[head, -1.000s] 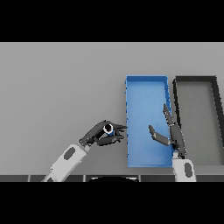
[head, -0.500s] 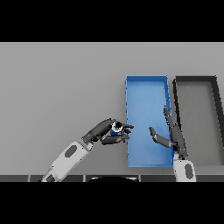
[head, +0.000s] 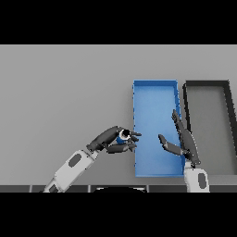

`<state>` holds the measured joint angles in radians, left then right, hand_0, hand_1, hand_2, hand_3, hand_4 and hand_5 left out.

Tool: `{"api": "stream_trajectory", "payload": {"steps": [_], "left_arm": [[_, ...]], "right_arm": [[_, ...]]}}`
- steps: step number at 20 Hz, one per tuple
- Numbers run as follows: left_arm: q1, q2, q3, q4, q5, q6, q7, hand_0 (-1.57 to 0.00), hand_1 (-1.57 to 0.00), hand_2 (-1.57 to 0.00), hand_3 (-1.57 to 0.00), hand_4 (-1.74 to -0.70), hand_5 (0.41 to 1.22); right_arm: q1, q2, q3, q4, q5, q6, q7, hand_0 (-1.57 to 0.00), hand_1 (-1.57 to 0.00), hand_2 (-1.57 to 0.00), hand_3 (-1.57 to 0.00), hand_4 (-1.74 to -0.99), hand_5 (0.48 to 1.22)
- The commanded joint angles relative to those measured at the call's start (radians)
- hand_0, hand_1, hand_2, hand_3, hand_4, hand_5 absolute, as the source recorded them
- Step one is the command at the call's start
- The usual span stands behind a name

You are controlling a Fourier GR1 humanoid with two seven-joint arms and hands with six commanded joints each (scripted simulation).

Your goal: Pick up the blue pipe and place it into the blue bin.

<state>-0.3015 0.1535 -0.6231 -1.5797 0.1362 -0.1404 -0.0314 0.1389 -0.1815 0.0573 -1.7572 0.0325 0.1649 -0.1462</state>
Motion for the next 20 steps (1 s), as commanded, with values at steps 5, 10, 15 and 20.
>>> {"api": "stream_trajectory", "payload": {"steps": [5,10,15,20], "left_arm": [[0.002,0.01,0.001,-0.008,-0.005,0.001,0.008,-1.57,-1.57,-1.57,-1.44,-1.73,1.221],[-0.001,0.01,0.007,-0.01,0.007,-0.008,0.007,-1.57,-1.57,-1.57,-1.44,-1.73,1.221],[-0.002,0.015,0.006,-0.001,-0.007,-0.007,0.005,-1.57,-1.57,-1.57,-1.43,-1.73,1.221],[-0.02,0.003,0.015,0.009,0.011,-0.022,-0.002,-1.57,-1.57,-1.57,-1.44,-1.73,1.221]], "right_arm": [[-0.088,-0.113,0.003,-0.122,-0.252,0.189,0.163,0.0,0.0,0.0,0.0,-1.232,0.55],[-0.201,-0.204,0.076,-0.242,-0.346,0.283,0.282,0.0,0.0,0.0,0.0,-1.297,0.523],[-0.343,-0.222,0.159,-0.277,-0.41,0.317,0.407,0.0,0.0,0.0,0.0,-1.297,0.526],[-0.47,-0.209,0.226,-0.242,-0.412,0.372,0.452,0.0,0.0,0.0,0.0,-1.282,0.53]]}}
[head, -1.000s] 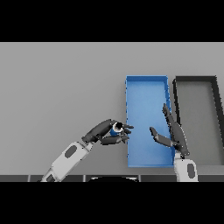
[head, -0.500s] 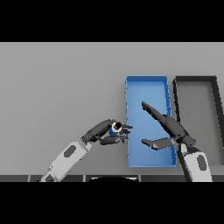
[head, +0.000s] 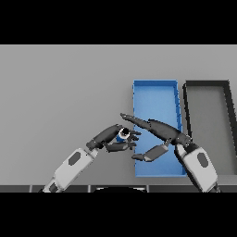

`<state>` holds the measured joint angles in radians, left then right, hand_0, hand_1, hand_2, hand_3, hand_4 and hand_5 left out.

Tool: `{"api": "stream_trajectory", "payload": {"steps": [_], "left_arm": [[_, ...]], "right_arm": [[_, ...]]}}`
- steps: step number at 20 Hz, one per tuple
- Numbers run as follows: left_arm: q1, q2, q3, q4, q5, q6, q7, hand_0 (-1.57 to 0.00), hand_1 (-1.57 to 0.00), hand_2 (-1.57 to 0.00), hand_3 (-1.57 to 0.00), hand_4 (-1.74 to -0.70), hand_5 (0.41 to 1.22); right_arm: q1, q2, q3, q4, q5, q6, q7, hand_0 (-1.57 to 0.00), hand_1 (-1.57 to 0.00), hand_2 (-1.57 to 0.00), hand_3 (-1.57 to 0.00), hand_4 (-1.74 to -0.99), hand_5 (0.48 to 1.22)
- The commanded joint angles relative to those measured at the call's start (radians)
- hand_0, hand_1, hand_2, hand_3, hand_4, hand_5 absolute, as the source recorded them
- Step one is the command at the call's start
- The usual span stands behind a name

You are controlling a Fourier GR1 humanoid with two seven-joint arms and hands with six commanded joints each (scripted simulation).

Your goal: Pick up the blue pipe and place it into the blue bin.

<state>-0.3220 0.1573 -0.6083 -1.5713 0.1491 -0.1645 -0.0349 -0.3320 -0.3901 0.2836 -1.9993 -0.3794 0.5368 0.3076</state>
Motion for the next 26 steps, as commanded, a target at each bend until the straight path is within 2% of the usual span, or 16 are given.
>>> {"api": "stream_trajectory", "payload": {"steps": [1,8,11,12,13,14,16,17,18,19,20,21,22,23,26], "left_arm": [[-0.002,-0.005,-0.001,0.005,-0.003,0.0,-0.009,-1.57,-1.57,-1.57,-1.45,-1.73,1.221],[0.001,-0.001,0.0,0.013,0.022,-0.035,-0.004,-1.57,-1.57,-1.57,-1.51,-1.73,1.221],[-0.005,-0.005,0.004,0.024,0.029,-0.042,0.012,-1.57,-1.57,-1.57,-1.45,-1.72,1.221],[-0.002,-0.001,0.009,0.017,0.044,-0.052,0.008,-1.57,-1.57,-1.57,-1.47,-1.72,1.221],[0.003,0.004,0.008,0.023,0.049,-0.068,-0.009,-1.57,-1.57,-1.57,-1.4,-1.72,1.221],[-0.006,0.004,0.003,0.024,0.016,-0.061,-0.042,-1.5,-1.39,-1.37,-1.15,-1.63,1.221],[-0.032,0.032,-0.021,0.019,-0.075,-0.019,0.022,-0.99,-0.9,-0.87,-0.74,-1.59,1.221],[-0.021,0.041,-0.022,0.004,-0.084,-0.012,0.022,-0.88,-0.83,-0.8,-0.67,-1.61,1.221],[-0.022,0.041,-0.021,-0.012,-0.081,-0.009,0.031,-0.89,-0.87,-0.85,-0.66,-1.64,1.221],[-0.012,0.03,-0.01,-0.007,-0.061,-0.01,0.001,-1.03,-1.01,-0.99,-0.62,-1.66,1.192],[0.015,0.02,-0.006,-0.009,-0.029,-0.018,-0.03,-1.14,-1.12,-1.11,-0.57,-1.67,1.198],[0.01,0.006,0.002,-0.001,-0.013,-0.02,-0.034,-1.22,-1.21,-1.2,-0.52,-1.69,1.203],[0.012,-0.009,0.006,0.001,0.001,-0.02,-0.031,-1.29,-1.28,-1.27,-0.53,-1.7,1.206],[0.021,-0.014,0.002,0.0,0.003,-0.016,-0.026,-1.35,-1.34,-1.33,-0.53,-1.71,1.209],[0.0,-0.003,0.003,0.001,0.001,-0.016,-0.025,-1.46,-1.45,-1.45,-0.59,-1.72,1.215]], "right_arm": [[-0.026,0.016,0.015,0.012,-0.003,0.004,0.006,0.0,0.0,0.0,0.0,-1.27,0.53],[-0.152,0.12,0.078,0.136,0.028,0.014,0.061,0.0,0.0,0.0,0.0,-1.222,0.512],[-0.2,0.148,0.086,0.194,0.037,0.037,0.057,0.0,-0.01,-0.04,0.0,-1.231,0.512],[-0.204,0.154,0.09,0.204,0.035,0.045,0.058,-0.01,-0.04,-0.07,-0.01,-1.241,0.516],[-0.224,0.162,0.092,0.223,0.038,0.049,0.063,-0.05,-0.08,-0.11,-0.04,-1.268,0.519],[-0.23,0.167,0.099,0.227,0.033,0.059,0.065,-0.14,-0.17,-0.19,-0.11,-1.308,0.523],[-0.243,0.181,0.111,0.241,0.028,0.078,0.075,-0.48,-0.5,-0.5,-0.37,-1.39,0.538],[-0.25,0.189,0.12,0.247,0.031,0.08,0.061,-0.7,-0.71,-0.71,-0.56,-1.453,0.551],[-0.254,0.192,0.126,0.255,0.017,0.085,0.057,-0.87,-0.89,-0.89,-0.7,-1.503,0.573],[-0.255,0.193,0.128,0.253,-0.016,0.081,0.086,-1.01,-1.02,-1.02,-0.83,-1.541,0.604],[-0.251,0.197,0.129,0.246,-0.036,0.07,0.114,-1.12,-1.13,-1.13,-0.98,-1.513,0.65],[-0.241,0.199,0.127,0.239,-0.052,0.061,0.114,-1.21,-1.22,-1.22,-1.1,-1.492,0.706],[-0.234,0.211,0.127,0.244,-0.04,0.051,0.072,-1.28,-1.29,-1.29,-1.19,-1.475,0.809],[-0.237,0.217,0.127,0.253,-0.026,0.046,0.067,-1.34,-1.35,-1.35,-1.27,-1.464,0.891],[-0.225,0.214,0.124,0.229,0.04,0.058,-0.001,-1.45,-1.46,-1.46,-1.42,-1.459,1.052]]}}
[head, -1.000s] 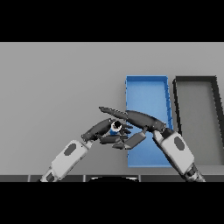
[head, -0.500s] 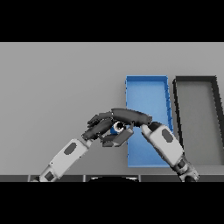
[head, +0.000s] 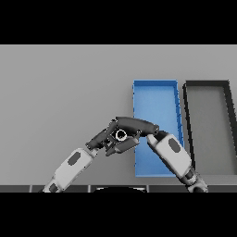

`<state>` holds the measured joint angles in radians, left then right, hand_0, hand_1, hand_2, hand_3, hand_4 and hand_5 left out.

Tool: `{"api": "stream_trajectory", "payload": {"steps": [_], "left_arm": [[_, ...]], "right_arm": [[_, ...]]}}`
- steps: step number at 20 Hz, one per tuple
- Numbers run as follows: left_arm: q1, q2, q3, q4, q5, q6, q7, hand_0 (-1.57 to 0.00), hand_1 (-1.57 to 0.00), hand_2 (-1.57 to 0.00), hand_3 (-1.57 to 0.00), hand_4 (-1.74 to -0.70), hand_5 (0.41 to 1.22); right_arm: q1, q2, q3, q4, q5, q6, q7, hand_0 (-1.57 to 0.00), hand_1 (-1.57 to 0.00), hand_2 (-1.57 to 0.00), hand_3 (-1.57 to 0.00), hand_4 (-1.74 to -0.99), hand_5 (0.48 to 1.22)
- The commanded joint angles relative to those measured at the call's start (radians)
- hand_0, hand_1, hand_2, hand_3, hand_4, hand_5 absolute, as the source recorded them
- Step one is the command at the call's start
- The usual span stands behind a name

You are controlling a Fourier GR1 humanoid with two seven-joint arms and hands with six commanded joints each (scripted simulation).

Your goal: Pick up the blue pipe and place it into the blue bin.

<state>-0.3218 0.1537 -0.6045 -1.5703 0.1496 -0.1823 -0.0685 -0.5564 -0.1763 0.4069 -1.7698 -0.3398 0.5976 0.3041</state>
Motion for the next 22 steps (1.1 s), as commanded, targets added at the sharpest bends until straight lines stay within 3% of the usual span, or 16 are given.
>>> {"api": "stream_trajectory", "payload": {"steps": [1,4,5,6,8,10,11,13,16,19,22], "left_arm": [[-0.007,0.002,-0.005,0.007,-0.014,0.005,-0.004,-1.48,-1.45,-1.47,-0.55,-1.73,1.216],[-0.007,0.024,-0.021,-0.004,-0.018,0.011,-0.019,-1.5,-1.36,-1.52,-0.51,-1.73,1.219],[-0.002,0.034,-0.024,0.001,-0.023,0.003,-0.028,-1.43,-1.22,-1.35,-0.53,-1.64,1.219],[-0.013,0.046,-0.023,0.007,-0.033,-0.012,-0.03,-1.41,-1.19,-1.24,-0.52,-1.54,1.219],[-0.034,0.044,-0.021,0.024,-0.035,-0.049,-0.019,-0.98,-0.8,-0.82,-0.33,-1.34,1.22],[-0.037,0.04,-0.022,0.021,-0.049,-0.09,0.007,-0.63,-0.51,-0.52,-0.21,-1.18,1.213],[-0.036,0.045,-0.013,0.019,-0.062,-0.097,0.017,-0.5,-0.41,-0.42,-0.17,-1.11,1.184],[-0.033,0.043,-0.014,0.016,-0.104,-0.091,-0.001,-0.32,-0.26,-0.27,-0.11,-0.99,1.042],[-0.028,0.054,0.003,0.041,-0.114,-0.078,0.011,-0.16,-0.13,-0.14,-0.05,-0.88,0.842],[-0.027,0.056,0.001,0.041,-0.127,-0.067,0.021,-0.08,-0.07,-0.07,-0.03,-0.83,0.719],[-0.022,0.044,0.013,0.044,-0.098,-0.065,0.037,-0.04,-0.03,-0.04,-0.01,-0.84,0.636]], "right_arm": [[0.007,0.003,0.005,-0.005,0.022,0.009,-0.02,-1.48,-1.48,-1.48,-1.45,-1.465,1.086],[0.015,0.023,-0.001,-0.023,-0.018,0.022,0.05,-1.52,-1.52,-1.52,-1.51,-1.473,1.152],[0.026,0.034,-0.002,-0.018,-0.033,0.025,0.071,-1.53,-1.53,-1.53,-1.52,-1.474,1.166],[0.035,0.039,-0.008,-0.022,-0.032,0.028,0.068,-1.54,-1.54,-1.54,-1.53,-1.477,1.177],[0.043,0.045,-0.01,-0.038,-0.007,0.034,0.052,-1.55,-1.55,-1.55,-1.54,-1.48,1.193],[0.044,0.051,-0.016,-0.042,-0.007,0.039,0.063,-1.56,-1.56,-1.56,-1.55,-1.481,1.203],[0.037,0.059,-0.021,-0.03,-0.001,0.041,0.056,-1.56,-1.56,-1.56,-1.56,-1.482,1.206],[0.043,0.069,-0.03,-0.041,-0.015,0.039,0.067,-1.56,-1.56,-1.56,-1.56,-1.483,1.212],[0.049,0.085,-0.035,-0.054,-0.021,0.037,0.076,-1.57,-1.57,-1.57,-1.57,-1.484,1.216],[0.049,0.091,-0.038,-0.051,-0.002,0.03,0.074,-1.57,-1.57,-1.57,-1.57,-1.485,1.219],[0.051,0.091,-0.047,-0.049,0.007,0.031,0.054,-1.57,-1.57,-1.57,-1.57,-1.487,1.22]]}}
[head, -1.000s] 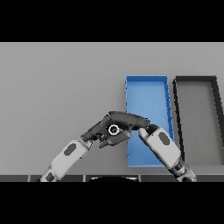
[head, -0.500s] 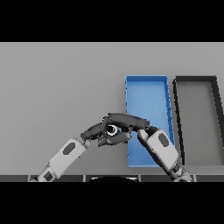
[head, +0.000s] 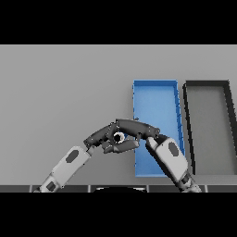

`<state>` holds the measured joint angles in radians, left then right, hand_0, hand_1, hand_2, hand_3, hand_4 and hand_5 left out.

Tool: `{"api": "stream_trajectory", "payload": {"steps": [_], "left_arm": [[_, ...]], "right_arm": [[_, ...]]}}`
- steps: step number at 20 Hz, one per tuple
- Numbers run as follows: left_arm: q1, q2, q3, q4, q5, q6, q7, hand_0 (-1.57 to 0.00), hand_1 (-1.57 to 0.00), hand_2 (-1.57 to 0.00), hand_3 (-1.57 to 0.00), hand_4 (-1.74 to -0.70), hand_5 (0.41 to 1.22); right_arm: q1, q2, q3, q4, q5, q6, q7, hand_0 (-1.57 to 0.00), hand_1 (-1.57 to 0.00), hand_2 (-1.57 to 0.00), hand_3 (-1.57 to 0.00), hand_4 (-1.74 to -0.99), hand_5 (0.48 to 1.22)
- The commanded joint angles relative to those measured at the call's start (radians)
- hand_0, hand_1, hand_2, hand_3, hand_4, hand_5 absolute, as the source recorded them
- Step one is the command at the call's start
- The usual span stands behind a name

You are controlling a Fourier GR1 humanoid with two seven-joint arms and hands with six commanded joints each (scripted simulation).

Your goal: Pick up the blue pipe and place it into the blue bin.

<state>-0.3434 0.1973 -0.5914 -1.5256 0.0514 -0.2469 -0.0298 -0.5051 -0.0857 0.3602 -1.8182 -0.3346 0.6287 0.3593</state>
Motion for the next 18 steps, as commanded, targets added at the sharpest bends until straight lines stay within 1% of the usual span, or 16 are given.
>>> {"api": "stream_trajectory", "payload": {"steps": [1,3,4,5,6,7,8,10,11,12,13,14,15,17,18], "left_arm": [[0.012,-0.006,0.0,0.002,0.008,0.009,0.026,-0.03,-0.03,-0.03,-0.01,-0.85,0.623],[0.02,-0.004,0.005,-0.022,0.025,0.02,0.096,-0.02,-0.02,-0.02,-0.01,-0.87,0.612],[0.022,0.003,0.008,-0.026,0.027,0.017,0.1,-0.02,-0.01,-0.01,-0.01,-0.88,0.605],[0.032,0.006,0.002,-0.03,0.018,0.02,0.089,-0.01,-0.01,-0.01,0.0,-0.88,0.593],[0.035,0.008,-0.004,-0.034,0.012,0.02,0.096,-0.01,-0.01,-0.01,0.0,-0.88,0.572],[0.034,0.005,-0.003,-0.038,0.017,0.021,0.103,-0.01,-0.01,-0.01,0.0,-0.88,0.555],[0.034,0.005,-0.006,-0.03,0.01,0.021,0.104,-0.01,0.0,-0.01,0.0,-0.87,0.543],[0.035,0.004,-0.012,-0.042,0.009,0.021,0.11,0.0,0.0,0.0,0.0,-0.87,0.529],[0.044,0.011,-0.01,-0.044,0.013,0.017,0.103,0.0,0.0,0.0,0.0,-0.87,0.523],[0.037,0.006,-0.012,-0.039,0.014,0.016,0.124,0.0,0.0,0.0,0.0,-0.86,0.515],[0.044,0.009,-0.014,-0.041,0.008,0.02,0.122,0.0,0.0,0.0,0.0,-0.87,0.509],[0.042,0.009,-0.011,-0.04,0.012,0.018,0.121,0.0,0.0,0.0,0.0,-0.86,0.503],[0.044,0.017,-0.005,-0.042,0.013,0.017,0.105,0.0,0.0,0.0,0.0,-0.86,0.498],[0.057,0.029,-0.008,-0.048,0.015,0.008,0.097,0.0,0.0,0.0,0.0,-0.87,0.486],[0.057,0.028,-0.008,-0.051,0.016,0.008,0.097,0.0,0.0,0.0,0.0,-0.87,0.485]], "right_arm": [[-0.002,0.007,0.0,0.006,0.013,-0.003,0.006,-1.57,-1.57,-1.57,-1.57,-1.488,1.22],[-0.01,0.016,-0.013,0.014,0.0,-0.01,0.003,-1.57,-1.57,-1.57,-1.57,-1.491,1.22],[-0.012,0.017,-0.025,0.02,-0.047,-0.018,0.024,-1.57,-1.57,-1.57,-1.57,-1.492,1.22],[-0.007,0.013,-0.029,0.009,-0.122,-0.024,0.062,-1.57,-1.57,-1.57,-1.57,-1.492,1.221],[-0.022,0.021,-0.036,0.02,-0.196,-0.043,0.111,-1.57,-1.57,-1.57,-1.57,-1.492,1.221],[-0.052,0.018,-0.055,0.017,-0.26,-0.072,0.138,-1.57,-1.57,-1.57,-1.57,-1.492,1.221],[-0.084,0.017,-0.068,0.018,-0.333,-0.117,0.183,-1.57,-1.57,-1.57,-1.57,-1.493,1.221],[-0.13,0.012,-0.084,0.011,-0.414,-0.177,0.235,-1.57,-1.57,-1.57,-1.57,-1.494,1.221],[-0.156,-0.002,-0.102,0.015,-0.43,-0.185,0.233,-1.57,-1.57,-1.57,-1.57,-1.493,1.221],[-0.197,-0.012,-0.115,0.022,-0.446,-0.21,0.246,-1.57,-1.57,-1.57,-1.57,-1.492,1.221],[-0.242,-0.05,-0.11,0.016,-0.485,-0.263,0.247,-1.57,-1.57,-1.57,-1.57,-1.492,1.221],[-0.291,-0.063,-0.122,0.018,-0.501,-0.3,0.246,-1.57,-1.57,-1.57,-1.57,-1.493,1.221],[-0.324,-0.081,-0.141,0.02,-0.519,-0.294,0.234,-1.57,-1.57,-1.57,-1.57,-1.494,1.221],[-0.418,-0.107,-0.18,0.064,-0.503,-0.273,0.19,-1.57,-1.57,-1.57,-1.57,-1.495,1.221],[-0.451,-0.12,-0.209,0.101,-0.5,-0.281,0.17,-1.57,-1.57,-1.57,-1.57,-1.496,1.221]]}}
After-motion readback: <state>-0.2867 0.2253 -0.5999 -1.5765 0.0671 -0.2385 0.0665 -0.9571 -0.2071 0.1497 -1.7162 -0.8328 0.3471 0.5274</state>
